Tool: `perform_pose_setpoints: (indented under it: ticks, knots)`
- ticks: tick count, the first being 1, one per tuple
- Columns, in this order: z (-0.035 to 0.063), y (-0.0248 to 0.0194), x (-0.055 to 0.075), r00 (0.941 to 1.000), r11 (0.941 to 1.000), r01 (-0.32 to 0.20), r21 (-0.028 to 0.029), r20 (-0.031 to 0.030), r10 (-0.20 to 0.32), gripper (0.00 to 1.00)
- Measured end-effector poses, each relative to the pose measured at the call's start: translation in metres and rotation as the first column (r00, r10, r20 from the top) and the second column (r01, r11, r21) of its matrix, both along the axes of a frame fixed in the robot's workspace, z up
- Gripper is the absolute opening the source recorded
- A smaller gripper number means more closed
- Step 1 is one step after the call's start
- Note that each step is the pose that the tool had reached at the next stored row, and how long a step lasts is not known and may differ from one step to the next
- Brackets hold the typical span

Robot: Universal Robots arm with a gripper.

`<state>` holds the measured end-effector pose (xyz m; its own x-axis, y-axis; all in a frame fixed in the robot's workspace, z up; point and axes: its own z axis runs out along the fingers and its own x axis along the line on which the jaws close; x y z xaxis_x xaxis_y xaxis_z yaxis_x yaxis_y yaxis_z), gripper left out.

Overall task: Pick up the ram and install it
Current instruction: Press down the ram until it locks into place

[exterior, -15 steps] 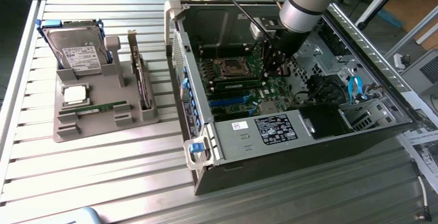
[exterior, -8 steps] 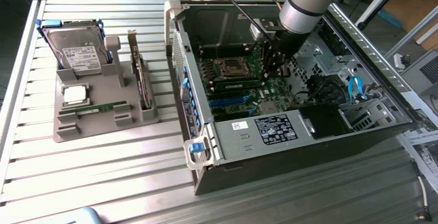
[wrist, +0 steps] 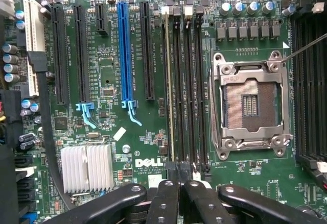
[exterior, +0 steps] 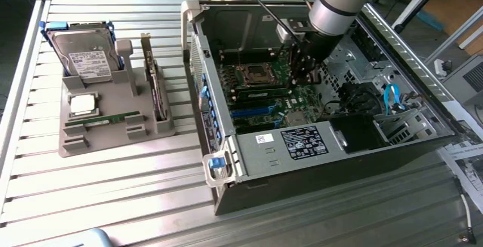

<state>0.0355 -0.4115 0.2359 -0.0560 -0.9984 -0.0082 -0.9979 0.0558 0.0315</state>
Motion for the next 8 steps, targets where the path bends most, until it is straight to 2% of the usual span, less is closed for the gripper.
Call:
perform_pose_setpoints:
  ticks: [8]
  knots:
    - [0.0156,0.0,0.0,1.0,1.0,0.0,-0.0001,0.0,0.0,0.11]
